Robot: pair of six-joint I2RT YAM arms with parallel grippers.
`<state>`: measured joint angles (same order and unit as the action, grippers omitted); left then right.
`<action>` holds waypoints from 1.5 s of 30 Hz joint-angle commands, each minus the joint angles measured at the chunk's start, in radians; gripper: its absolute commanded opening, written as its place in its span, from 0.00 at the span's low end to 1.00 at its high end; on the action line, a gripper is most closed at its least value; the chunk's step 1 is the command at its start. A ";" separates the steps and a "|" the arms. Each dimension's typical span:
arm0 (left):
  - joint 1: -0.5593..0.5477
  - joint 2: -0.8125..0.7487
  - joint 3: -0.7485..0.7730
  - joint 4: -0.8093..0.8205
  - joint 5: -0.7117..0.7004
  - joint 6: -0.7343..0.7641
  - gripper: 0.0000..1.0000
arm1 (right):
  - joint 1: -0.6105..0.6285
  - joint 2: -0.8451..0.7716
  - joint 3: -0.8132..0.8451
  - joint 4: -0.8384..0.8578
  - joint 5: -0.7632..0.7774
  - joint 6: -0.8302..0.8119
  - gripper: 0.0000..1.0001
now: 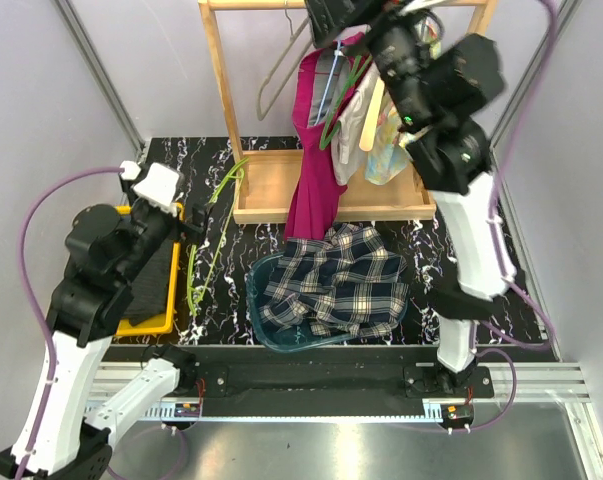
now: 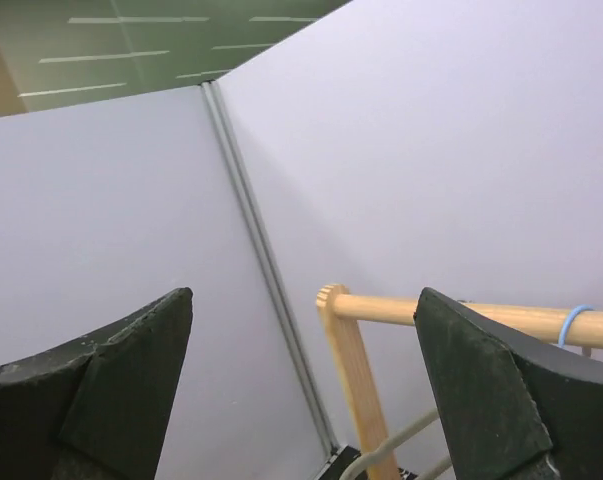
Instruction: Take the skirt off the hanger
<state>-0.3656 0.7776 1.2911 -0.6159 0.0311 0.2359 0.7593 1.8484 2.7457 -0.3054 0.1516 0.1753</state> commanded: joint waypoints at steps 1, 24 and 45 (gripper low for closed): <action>0.001 -0.069 -0.030 0.001 -0.014 0.003 0.99 | -0.047 0.230 0.158 -0.121 -0.027 0.038 0.97; 0.001 -0.135 -0.113 0.022 -0.059 0.022 0.99 | -0.144 0.060 -0.362 -0.006 0.049 0.167 0.94; 0.002 -0.153 -0.111 0.024 -0.043 0.008 0.99 | -0.225 -0.058 -0.574 0.025 0.092 0.159 0.93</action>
<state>-0.3656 0.6472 1.1824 -0.6353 -0.0078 0.2539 0.5507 1.8019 2.1704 -0.3199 0.2165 0.3370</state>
